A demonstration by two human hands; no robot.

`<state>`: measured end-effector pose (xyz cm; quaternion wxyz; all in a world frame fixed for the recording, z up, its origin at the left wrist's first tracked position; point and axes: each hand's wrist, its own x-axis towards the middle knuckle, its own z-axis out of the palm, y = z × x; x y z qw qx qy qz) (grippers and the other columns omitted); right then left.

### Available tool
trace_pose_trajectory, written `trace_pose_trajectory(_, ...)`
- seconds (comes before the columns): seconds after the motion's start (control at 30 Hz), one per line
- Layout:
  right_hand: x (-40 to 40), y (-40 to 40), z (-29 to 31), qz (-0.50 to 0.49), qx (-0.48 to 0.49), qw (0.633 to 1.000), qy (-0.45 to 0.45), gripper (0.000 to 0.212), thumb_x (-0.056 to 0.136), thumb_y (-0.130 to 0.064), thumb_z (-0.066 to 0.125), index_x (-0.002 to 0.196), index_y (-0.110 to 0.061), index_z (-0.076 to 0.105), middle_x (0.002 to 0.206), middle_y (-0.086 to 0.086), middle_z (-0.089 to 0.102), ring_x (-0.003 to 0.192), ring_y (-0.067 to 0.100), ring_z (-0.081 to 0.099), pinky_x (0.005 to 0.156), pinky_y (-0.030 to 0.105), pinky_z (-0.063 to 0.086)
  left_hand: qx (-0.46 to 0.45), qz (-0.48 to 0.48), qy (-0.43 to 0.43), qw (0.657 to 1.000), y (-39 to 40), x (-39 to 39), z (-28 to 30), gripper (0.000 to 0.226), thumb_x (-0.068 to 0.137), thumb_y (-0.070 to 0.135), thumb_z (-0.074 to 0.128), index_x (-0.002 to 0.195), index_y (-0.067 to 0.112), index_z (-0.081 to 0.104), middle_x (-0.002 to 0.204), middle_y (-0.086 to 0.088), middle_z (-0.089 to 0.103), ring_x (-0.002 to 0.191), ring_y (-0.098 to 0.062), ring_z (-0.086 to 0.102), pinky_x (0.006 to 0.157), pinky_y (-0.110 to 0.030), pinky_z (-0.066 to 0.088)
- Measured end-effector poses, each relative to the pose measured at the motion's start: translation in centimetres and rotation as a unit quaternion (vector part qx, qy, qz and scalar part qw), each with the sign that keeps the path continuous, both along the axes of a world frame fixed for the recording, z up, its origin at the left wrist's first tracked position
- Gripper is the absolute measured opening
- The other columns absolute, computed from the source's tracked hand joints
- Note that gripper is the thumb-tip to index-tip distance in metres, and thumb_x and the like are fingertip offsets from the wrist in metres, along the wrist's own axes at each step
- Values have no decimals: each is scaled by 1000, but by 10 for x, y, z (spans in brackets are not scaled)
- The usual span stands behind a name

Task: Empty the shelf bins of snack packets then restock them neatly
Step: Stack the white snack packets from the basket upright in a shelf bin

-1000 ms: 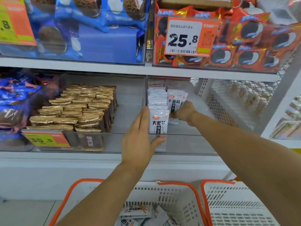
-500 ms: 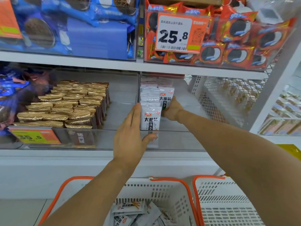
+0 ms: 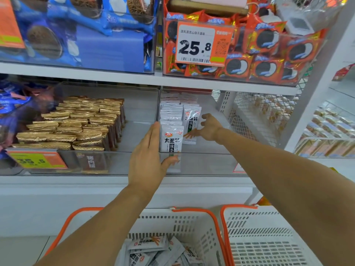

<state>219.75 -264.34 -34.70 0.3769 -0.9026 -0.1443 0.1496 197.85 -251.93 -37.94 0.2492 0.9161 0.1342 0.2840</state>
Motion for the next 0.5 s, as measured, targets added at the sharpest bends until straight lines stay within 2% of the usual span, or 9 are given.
trace_pose_trajectory(0.07,-11,-18,13,9,-29,999,-23,83,85,-26,80,151,-8,33,151,12,46,135,29,48,110,36,42,-2,-2,4,1000,-1,-1,0,108,79,48,78,160,16,14,164,-1,27,142,-25,39,110,-38,38)
trace_pose_trajectory(0.13,-27,-35,26,12,-47,996,-73,66,89,-27,77,144,-9,45,142,11,55,126,27,56,107,36,46,-4,-2,19,1000,-2,-2,3,109,80,48,77,160,16,10,164,-2,26,143,-26,38,111,-39,37)
trace_pose_trajectory(0.23,-71,-54,37,7,28,979,-201,22,93,-14,69,114,-7,64,106,5,68,91,16,64,89,30,54,-11,-17,48,999,-4,-6,8,105,84,46,75,160,13,10,164,-7,24,143,-28,35,114,-41,34)
trace_pose_trajectory(0.3,-115,-59,37,59,113,964,-232,3,92,-10,67,94,-11,67,83,-2,68,69,7,61,70,23,54,34,-18,7,999,-4,-16,9,84,88,44,68,153,7,30,154,-13,37,136,-30,39,112,-43,35)
trace_pose_trajectory(0.33,-136,-59,32,104,129,960,-227,6,90,-9,68,87,-14,67,76,-5,66,62,3,57,63,18,50,86,-17,-29,996,-3,-23,8,69,89,41,63,144,5,42,143,-15,45,128,-31,44,106,-43,37)
trace_pose_trajectory(0.4,-170,-53,10,203,101,955,-190,21,86,-5,70,78,-22,63,67,-10,61,57,3,54,61,12,43,176,-34,-67,982,-2,-39,2,41,90,25,61,124,5,56,120,-14,59,108,-33,55,92,-40,38)
trace_pose_trajectory(0.43,-182,-46,-6,239,69,956,-155,23,85,-5,72,76,-23,61,66,-10,60,57,3,54,63,14,42,189,-61,-36,980,-2,-47,-4,31,89,18,62,119,7,58,110,-12,64,97,-34,59,85,-40,39)
trace_pose_trajectory(0.5,-197,-32,-48,302,-28,950,-80,12,84,-12,76,82,-18,65,77,-2,65,70,10,58,72,23,43,138,-114,126,976,-8,-64,-24,25,92,15,59,117,13,57,99,-7,68,87,-32,62,77,-39,45)
